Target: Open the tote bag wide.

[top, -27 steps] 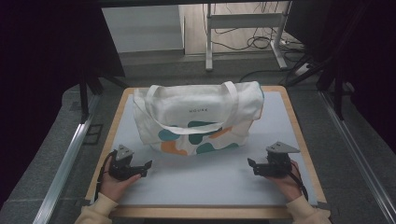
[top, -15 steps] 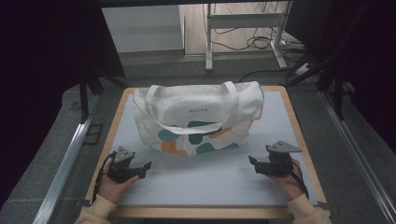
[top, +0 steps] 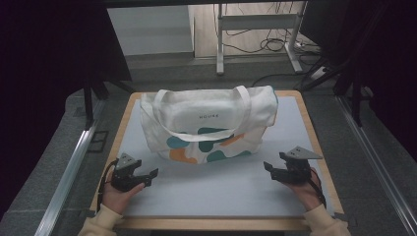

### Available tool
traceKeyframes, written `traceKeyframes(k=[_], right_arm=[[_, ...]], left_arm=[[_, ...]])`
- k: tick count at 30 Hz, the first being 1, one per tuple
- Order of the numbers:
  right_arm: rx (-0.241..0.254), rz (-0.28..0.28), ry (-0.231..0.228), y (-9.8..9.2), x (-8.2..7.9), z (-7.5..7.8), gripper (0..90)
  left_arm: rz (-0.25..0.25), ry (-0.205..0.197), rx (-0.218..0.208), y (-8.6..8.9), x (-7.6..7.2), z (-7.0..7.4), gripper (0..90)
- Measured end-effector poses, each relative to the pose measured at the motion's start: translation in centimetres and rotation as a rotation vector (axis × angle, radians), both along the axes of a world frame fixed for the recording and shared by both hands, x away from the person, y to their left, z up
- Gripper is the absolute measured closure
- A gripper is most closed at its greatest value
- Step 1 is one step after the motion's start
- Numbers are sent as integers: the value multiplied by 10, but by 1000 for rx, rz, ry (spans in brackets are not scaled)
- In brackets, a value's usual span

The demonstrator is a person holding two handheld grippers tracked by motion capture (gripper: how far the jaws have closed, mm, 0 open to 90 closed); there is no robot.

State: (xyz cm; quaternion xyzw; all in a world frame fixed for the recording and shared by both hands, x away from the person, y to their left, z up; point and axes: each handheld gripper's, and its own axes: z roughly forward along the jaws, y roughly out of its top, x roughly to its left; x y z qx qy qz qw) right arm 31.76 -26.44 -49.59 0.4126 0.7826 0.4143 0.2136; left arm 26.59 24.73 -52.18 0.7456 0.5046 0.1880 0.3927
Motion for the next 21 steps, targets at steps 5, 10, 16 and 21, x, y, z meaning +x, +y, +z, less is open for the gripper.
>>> traceKeyframes(k=[5, 10, 16, 21], right_arm=[[5, 8, -12, 0, -1, 6, 266], [27, 18, -9, -2, 4, 11, 270], [42, 29, -24, -1, 5, 23, 277], [54, 38, -35, 1, 10, 32, 283]], left_arm=[[-11, -14, -13, 0, 0, 6, 224], [-6, -17, -33, 4, 1, 12, 224], [-1, -43, -64, 10, 2, 28, 223], [-12, -59, -91, 14, 4, 41, 221]])
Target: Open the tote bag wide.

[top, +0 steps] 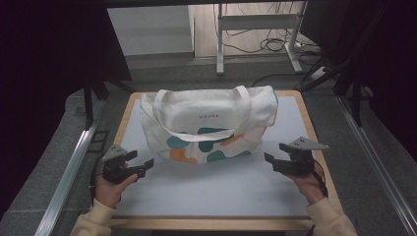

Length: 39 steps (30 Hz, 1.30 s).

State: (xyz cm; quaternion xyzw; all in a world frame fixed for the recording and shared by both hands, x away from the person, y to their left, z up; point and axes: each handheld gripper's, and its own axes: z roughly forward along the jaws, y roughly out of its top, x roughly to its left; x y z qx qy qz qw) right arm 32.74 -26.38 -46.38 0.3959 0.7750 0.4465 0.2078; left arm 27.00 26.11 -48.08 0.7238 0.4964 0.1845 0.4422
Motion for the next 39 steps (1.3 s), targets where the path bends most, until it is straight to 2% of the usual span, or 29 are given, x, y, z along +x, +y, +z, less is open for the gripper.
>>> traceKeyframes(k=[11, 22, 33, 39], right_arm=[[32, -3, -46, 0, 15, 28, 287], [55, 3, -51, 4, 29, 45, 285], [71, 2, -50, 7, 41, 58, 284], [90, 3, -54, 11, 52, 66, 285]], left_arm=[[-4, -15, -21, 1, 5, 20, 219], [-9, -45, -29, -1, 13, 44, 214], [-15, -53, -48, -5, 27, 58, 212], [-23, -70, -32, -10, 36, 65, 209]])
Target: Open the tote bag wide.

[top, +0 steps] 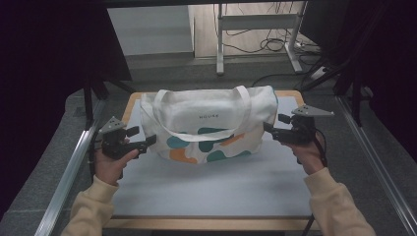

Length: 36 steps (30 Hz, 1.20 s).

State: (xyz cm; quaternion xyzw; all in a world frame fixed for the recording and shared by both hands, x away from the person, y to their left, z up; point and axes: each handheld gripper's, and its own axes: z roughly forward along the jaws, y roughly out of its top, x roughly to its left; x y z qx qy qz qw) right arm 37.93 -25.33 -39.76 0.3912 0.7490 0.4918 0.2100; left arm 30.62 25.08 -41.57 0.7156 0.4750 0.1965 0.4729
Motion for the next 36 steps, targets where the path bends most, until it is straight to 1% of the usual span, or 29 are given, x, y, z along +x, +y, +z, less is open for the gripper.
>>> traceKeyframes(k=[4, 5, 6, 9, 13, 16, 17, 18, 19, 20, 23, 24, 25, 27, 28, 29, 30, 31, 32, 33, 36], right_arm=[[3, -1, -3, 3, 11, 9, 285], [3, -1, -3, 3, 11, 9, 285], [4, 4, -8, 3, 15, 13, 284], [8, 16, -13, 4, 19, 17, 293], [21, 28, -7, 5, 21, 18, 307], [27, 37, 4, 6, 24, 18, 326], [28, 39, 9, 6, 25, 17, 337], [35, 48, 19, 6, 27, 17, 370], [35, 48, 19, 6, 27, 17, 370], [40, 49, 23, 5, 28, 16, 396], [33, 50, 30, 3, 30, 14, 491], [30, 47, 31, 3, 31, 13, 527], [30, 46, 32, 2, 31, 13, 558], [29, 50, 35, 2, 31, 11, 615], [15, 54, 31, 2, 31, 9, 677], [15, 54, 31, 2, 31, 9, 677], [12, 55, 31, 3, 30, 9, 699], [6, 55, 26, 3, 29, 10, 761], [5, 54, 19, 2, 29, 10, 786], [5, 54, 19, 2, 29, 10, 786], [0, 53, -4, 2, 25, 12, 833]], left_arm=[[2, -7, -6, 1, 6, 5, 210], [2, -7, -4, 1, 7, 6, 210], [0, -7, -2, 2, 8, 6, 210], [-5, -5, -3, 4, 9, 6, 210], [-27, 2, 4, 0, 15, 4, 216], [-50, 5, 6, -5, 21, 4, 248], [-54, 6, 1, -6, 22, 4, 273], [-60, 12, -14, -7, 24, 5, 347], [-69, 21, -20, -7, 26, 5, 347], [-75, 21, -17, -8, 26, 5, 379], [-86, 9, -6, -12, 26, 5, 485], [-86, 3, 3, -13, 25, 5, 550], [-82, -8, 14, -15, 24, 5, 550], [-83, -23, 31, -17, 23, 5, 621], [-87, -28, 37, -18, 22, 5, 677], [-88, -31, 39, -18, 22, 5, 677], [-93, -34, 40, -18, 21, 5, 698], [-96, -35, 39, -18, 21, 5, 745], [-99, -37, 38, -18, 21, 5, 763], [-100, -39, 38, -17, 20, 5, 763], [-107, -48, 27, -15, 17, 5, 804]])
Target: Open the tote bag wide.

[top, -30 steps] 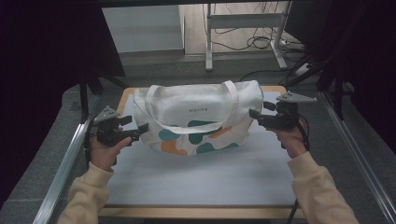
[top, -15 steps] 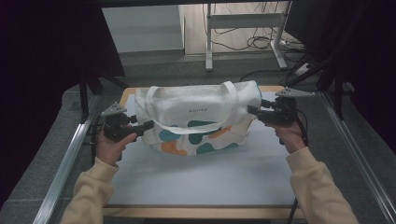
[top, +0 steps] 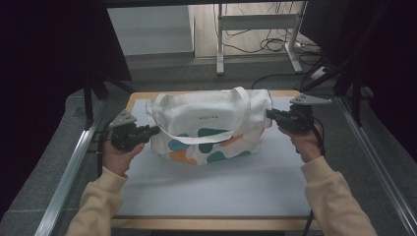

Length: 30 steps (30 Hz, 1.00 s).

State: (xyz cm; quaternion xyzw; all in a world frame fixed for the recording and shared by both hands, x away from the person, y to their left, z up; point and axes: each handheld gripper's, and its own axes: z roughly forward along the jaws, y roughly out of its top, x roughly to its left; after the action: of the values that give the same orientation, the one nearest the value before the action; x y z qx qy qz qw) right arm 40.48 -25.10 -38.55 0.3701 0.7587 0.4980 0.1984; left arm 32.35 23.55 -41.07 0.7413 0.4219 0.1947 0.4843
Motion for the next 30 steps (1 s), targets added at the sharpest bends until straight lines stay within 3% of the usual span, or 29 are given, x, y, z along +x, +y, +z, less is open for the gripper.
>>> traceKeyframes(k=[9, 16, 22, 30], right_arm=[[-31, 9, -86, -2, -24, -3, 847], [-42, 13, -104, -6, -38, -14, 849], [-63, 25, -89, -7, -45, -29, 850], [-77, 19, -45, -5, -43, -48, 850]], left_arm=[[-18, -24, -1, 3, -15, -4, 822], [-29, -50, 7, -1, -28, -10, 825], [-32, -46, 12, -4, -33, -19, 825], [-31, -27, 36, -6, -35, -35, 829]])
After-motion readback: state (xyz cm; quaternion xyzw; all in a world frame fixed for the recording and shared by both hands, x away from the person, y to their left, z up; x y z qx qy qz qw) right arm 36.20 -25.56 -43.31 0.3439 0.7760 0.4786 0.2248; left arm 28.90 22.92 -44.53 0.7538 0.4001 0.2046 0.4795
